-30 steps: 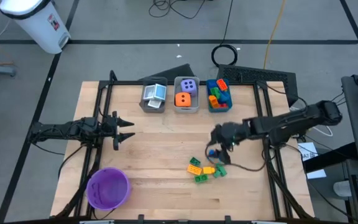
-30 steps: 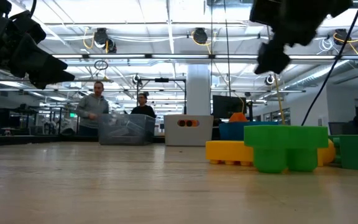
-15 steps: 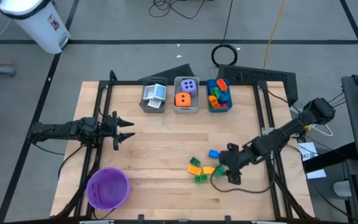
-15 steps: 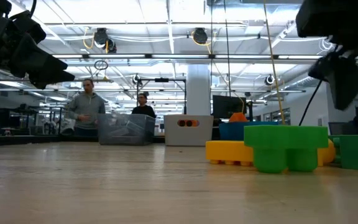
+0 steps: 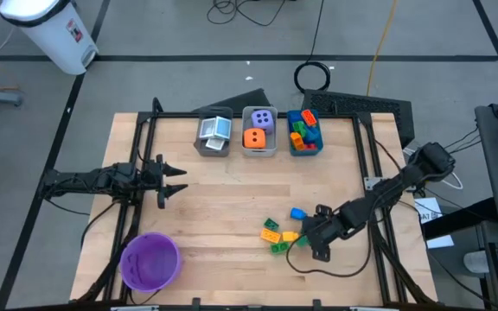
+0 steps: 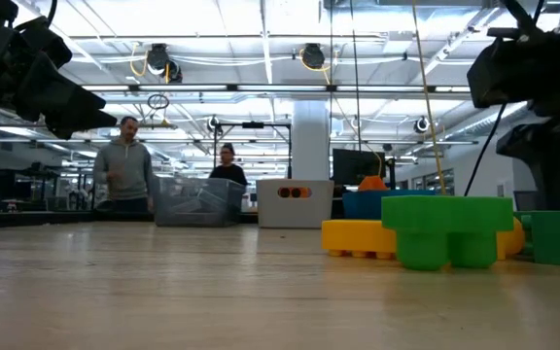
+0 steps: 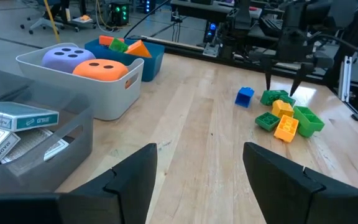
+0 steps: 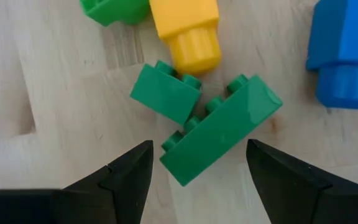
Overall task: Pick & Place Toys
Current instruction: Put the green game piece into the blue bin
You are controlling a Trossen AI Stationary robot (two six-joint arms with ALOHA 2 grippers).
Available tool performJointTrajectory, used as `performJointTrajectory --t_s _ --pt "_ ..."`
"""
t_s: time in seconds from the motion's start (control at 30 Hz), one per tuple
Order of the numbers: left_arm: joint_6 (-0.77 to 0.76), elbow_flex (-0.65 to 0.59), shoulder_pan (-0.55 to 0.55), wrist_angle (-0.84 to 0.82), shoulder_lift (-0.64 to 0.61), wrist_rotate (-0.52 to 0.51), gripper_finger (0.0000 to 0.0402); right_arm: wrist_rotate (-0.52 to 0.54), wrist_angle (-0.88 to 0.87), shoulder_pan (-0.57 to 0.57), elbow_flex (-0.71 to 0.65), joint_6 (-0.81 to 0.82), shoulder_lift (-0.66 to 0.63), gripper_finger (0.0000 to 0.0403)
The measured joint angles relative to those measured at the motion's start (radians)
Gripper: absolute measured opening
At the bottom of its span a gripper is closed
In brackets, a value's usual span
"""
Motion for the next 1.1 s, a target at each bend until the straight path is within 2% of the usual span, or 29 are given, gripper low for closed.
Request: performJointTrajectory --t_s 0.27,0.43,0.83,0.97,1.1 --pt "0.0 0.0 0.0 0.0 0.0 0.0 0.0246 0.013 -0.017 -0.033 0.0 0.028 0.003 0.0249" --pt "0.0 0.0 0.0 0.0 0.0 0.0 0.0246 0.084 -0.061 -0.069 -0.003 0.028 0.003 0.0249" --pt "0.0 0.0 0.0 0.0 0.0 0.0 0.0246 0.08 0.093 -0.125 -0.095 -0.024 0.003 0.0248" --pt "0.0 0.0 0.0 0.0 0.0 0.0 0.0246 0.081 0.097 -0.133 -0.104 -0.025 0.003 0.023" --pt "0.0 0.0 0.0 0.0 0.0 0.0 0.0246 0.081 0.095 -0.134 -0.104 -0.052 0.003 0.0194"
